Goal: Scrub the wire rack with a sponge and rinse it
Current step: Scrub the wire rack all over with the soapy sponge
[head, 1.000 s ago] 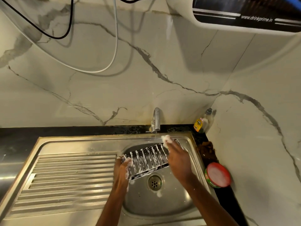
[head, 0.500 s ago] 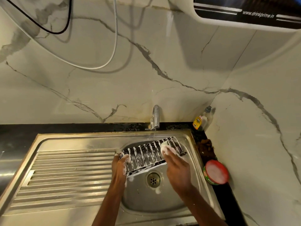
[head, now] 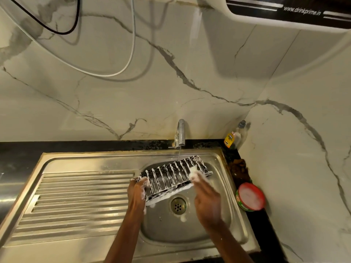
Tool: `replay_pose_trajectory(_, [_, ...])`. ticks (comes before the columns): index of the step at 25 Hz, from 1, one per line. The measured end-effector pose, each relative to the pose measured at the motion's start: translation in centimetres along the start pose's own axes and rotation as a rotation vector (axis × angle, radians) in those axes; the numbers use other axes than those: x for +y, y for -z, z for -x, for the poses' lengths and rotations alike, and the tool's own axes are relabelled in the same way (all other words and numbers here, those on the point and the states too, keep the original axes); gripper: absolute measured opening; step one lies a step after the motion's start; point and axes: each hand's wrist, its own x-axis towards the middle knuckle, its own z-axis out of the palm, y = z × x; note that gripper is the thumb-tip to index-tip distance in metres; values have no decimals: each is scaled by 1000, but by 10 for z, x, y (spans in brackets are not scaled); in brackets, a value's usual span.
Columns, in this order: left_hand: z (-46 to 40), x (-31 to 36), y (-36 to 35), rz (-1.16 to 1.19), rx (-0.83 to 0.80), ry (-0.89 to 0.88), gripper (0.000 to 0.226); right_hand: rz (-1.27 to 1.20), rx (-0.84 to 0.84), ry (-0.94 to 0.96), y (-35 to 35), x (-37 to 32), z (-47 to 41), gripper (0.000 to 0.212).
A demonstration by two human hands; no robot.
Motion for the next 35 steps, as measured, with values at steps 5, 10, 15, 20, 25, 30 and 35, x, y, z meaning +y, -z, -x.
replay_pose_trajectory(5, [45,43,-20,-28,88,17,42,-37,36,-303,6,6,-25,44])
replay_pose_trajectory(10, [34,40,-12,-3,27,-37,67,-101,4,-108,2,-6,-15,49])
replay_pose_trajectory(15, [41,44,-16,16,56,-52,16,-102,-15,-145,-7,-12,-12,54])
replay_pose_trajectory(20, [34,41,-16,-39,51,-84,17,-18,58,-392,-1,17,-40,56])
replay_pose_trajectory(25, [36,39,-15,-12,-3,-117,17,-194,-72,138,-21,-61,0,45])
replay_pose_trajectory(30, [40,45,-1,-19,9,-102,28,44,-17,-195,0,32,-51,42])
replay_pose_trajectory(35, [19,36,25,71,-201,-156,39,-545,-217,-974,15,65,-67,19])
